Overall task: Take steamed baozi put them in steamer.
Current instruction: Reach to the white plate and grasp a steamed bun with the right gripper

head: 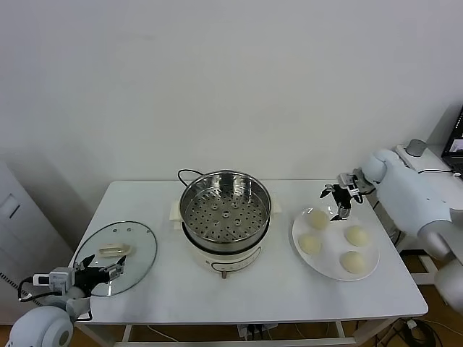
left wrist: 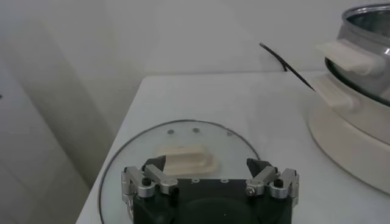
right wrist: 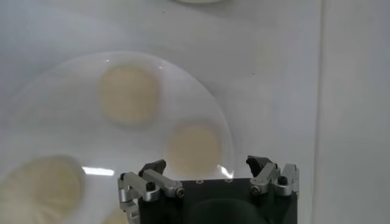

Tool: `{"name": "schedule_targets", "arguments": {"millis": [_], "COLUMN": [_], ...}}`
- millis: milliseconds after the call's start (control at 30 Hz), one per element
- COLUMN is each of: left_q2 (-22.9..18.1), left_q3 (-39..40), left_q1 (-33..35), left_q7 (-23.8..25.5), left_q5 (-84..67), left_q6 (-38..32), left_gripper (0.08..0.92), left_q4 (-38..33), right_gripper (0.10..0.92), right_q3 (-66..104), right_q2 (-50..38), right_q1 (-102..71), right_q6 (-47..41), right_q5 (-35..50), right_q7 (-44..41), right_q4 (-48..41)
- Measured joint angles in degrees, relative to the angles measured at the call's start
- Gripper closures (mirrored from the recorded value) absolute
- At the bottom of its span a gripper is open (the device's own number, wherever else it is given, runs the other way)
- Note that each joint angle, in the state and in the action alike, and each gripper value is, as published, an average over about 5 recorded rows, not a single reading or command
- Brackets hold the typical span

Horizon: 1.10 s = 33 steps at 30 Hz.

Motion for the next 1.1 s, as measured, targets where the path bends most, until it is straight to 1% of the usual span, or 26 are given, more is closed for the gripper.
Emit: {"name": "schedule_targets", "arguments": {"millis": [467,567,733,900,1100], "left_q2": [-0.19,-0.21,-0.24,-0.42,-0.41], "left_q3": [-0.08,-0.08,-0.08,-0.06,-0.11], "left_q1": [0.51,0.62,0.76,0.86,1.13], "left_q7": [0.01,0.02,0.02,0.03,0.04], "left_q5": [-0.09,-0.09,-0.10,-0.10,-0.11], "left_q6": [-0.21,-0.27,-0.34,-0.41,-0.51], "left_gripper": [0.177,0.177,0.177,0.177,0.177], "left_q4": [-0.25,-0.26,-0.28,-0.46,-0.76], "right_gripper": [0.204,0.218,0.305,0.371,0.479], "right_q3": [3.64,4.72,6.52,7.94,8.82], "right_q2": [3.62,4.21,5.07,5.69,5.80], "right_q1": [-1.89,-2.25,-2.65,-2.73,-2.99], "right_q6": [0.23,0.22,0.15,-0.05,-0.13], "right_q5": [-7.46,-8.84,-10.54,-11.59,-12.05], "right_q7": [3.61,4.24,4.92,5.15,4.61], "right_q4": [-4.68,-5.58,-6.79,-7.69,-7.99]}}
